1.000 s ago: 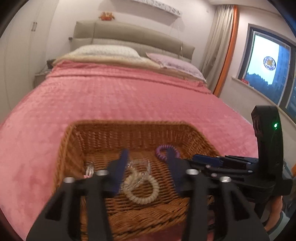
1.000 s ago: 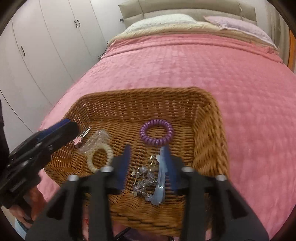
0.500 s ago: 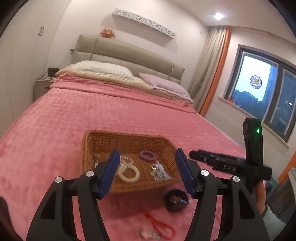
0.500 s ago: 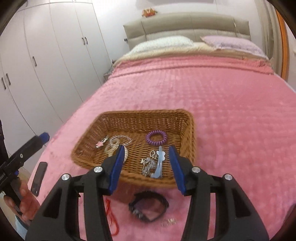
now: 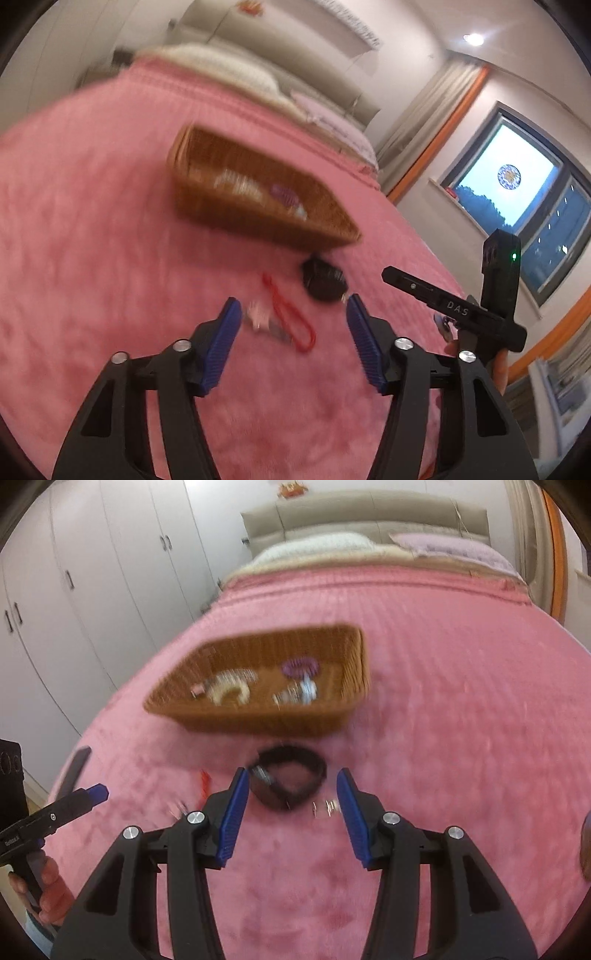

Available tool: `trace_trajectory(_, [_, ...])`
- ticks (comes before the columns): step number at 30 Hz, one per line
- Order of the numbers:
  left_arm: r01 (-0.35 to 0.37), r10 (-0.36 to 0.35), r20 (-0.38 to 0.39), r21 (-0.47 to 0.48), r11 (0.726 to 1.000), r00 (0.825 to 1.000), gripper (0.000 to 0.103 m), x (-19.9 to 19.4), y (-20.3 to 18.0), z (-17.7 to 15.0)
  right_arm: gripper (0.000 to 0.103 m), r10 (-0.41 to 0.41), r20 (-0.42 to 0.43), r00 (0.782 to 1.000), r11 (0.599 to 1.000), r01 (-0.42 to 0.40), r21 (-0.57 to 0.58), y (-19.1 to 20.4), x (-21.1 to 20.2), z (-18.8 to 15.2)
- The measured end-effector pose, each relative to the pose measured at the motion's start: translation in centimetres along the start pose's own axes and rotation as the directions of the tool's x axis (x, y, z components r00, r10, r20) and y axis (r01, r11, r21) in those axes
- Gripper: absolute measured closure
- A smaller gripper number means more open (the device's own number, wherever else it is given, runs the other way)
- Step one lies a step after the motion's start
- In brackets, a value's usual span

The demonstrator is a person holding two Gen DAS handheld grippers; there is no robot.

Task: Organize jewelry
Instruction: 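Grasp the pink star hair clip with left tool while right tool grasps gold pendant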

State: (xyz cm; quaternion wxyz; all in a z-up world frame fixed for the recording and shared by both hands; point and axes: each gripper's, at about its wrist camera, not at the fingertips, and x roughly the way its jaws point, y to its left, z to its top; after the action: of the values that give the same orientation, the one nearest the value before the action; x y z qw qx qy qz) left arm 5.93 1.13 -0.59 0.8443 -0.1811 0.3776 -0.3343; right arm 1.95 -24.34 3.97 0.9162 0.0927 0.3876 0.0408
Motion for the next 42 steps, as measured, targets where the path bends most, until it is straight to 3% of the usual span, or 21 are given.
trace_trajectory(4, [0.053, -0.068, -0.091, -0.164, 0.985, 0.994, 0.058, 3.0, 1.9, -1.3, 0.057, -0.039, -0.032, 0.999, 0.999, 0.04, 0.003, -0.4, 1.7, -2.1])
trace_trajectory(7, [0.022, -0.051, -0.125, -0.22, 0.975, 0.991, 0.066, 5.1, 2.4, -1.8, 0.057, -0.036, -0.06, 0.998, 0.999, 0.039, 0.035, -1.4, 2.7, -3.2])
trace_trajectory(12, [-0.102, 0.078, -0.106, -0.242, 0.965, 0.991, 0.071, 7.3, 1.8, -1.7, 0.057, -0.021, -0.029, 0.999, 0.998, 0.023, 0.063, -2.1, 2.3, -3.2])
trace_trajectory(16, [-0.24, 0.226, -0.106, -0.141, 0.961, 0.968, 0.074, 8.9, -0.3, -1.0, 0.057, -0.043, -0.032, 0.999, 0.997, 0.045, 0.063, -2.1, 2.6, -3.6])
trace_trajectory(17, [-0.281, 0.27, -0.111, -0.105, 0.954, 0.957, 0.081, 9.4, -0.9, -0.9, 0.057, -0.046, -0.029, 0.999, 0.997, 0.047, 0.063, -2.1, 2.6, -3.6])
trace_trajectory(19, [-0.313, 0.304, -0.123, -0.062, 0.948, 0.945, 0.084, 9.9, -1.2, -0.7, 0.057, -0.048, -0.025, 0.999, 0.997, 0.049, 0.065, -2.0, 2.5, -3.7])
trace_trajectory(21, [-0.306, 0.301, -0.138, -0.012, 0.952, 0.944, 0.084, 10.1, -1.3, -0.4, 0.057, -0.045, -0.031, 0.999, 0.997, 0.047, 0.067, -2.2, 2.5, -3.7])
trace_trajectory(26, [-0.235, 0.288, -0.227, 0.232, 0.944, 0.93, 0.089, 10.3, -1.8, 0.5, 0.057, -0.033, -0.062, 0.998, 0.996, 0.038, 0.079, -2.4, 3.0, -4.0])
trace_trajectory(30, [-0.113, 0.209, -0.331, 0.288, 0.951, 0.92, 0.089, 9.9, -0.5, 1.7, 0.057, -0.033, -0.076, 0.997, 0.996, 0.04, 0.083, -2.4, 3.3, -3.9])
trace_trajectory(33, [-0.099, 0.211, -0.337, 0.321, 0.942, 0.918, 0.087, 9.7, -0.4, 2.2, 0.057, -0.046, -0.092, 0.995, 0.995, 0.054, 0.08, -2.1, 3.8, -3.6])
trace_trajectory(34, [-0.106, 0.216, -0.327, 0.324, 0.94, 0.92, 0.087, 9.6, -0.4, 2.2, 0.057, -0.047, -0.096, 0.994, 0.996, 0.055, 0.076, -2.0, 4.0, -3.4])
trace_trajectory(38, [-0.101, 0.172, -0.274, 0.254, 0.962, 0.946, 0.067, 8.6, -0.2, 1.1, 0.057, -0.065, -0.115, 0.991, 0.995, 0.073, 0.071, -1.5, 4.9, -2.6])
trace_trajectory(42, [-0.131, 0.152, -0.202, 0.115, 0.985, 0.967, 0.064, 7.9, 0.3, 0.2, 0.059, -0.086, -0.116, 0.99, 0.993, 0.094, 0.071, -1.2, 5.8, -1.9])
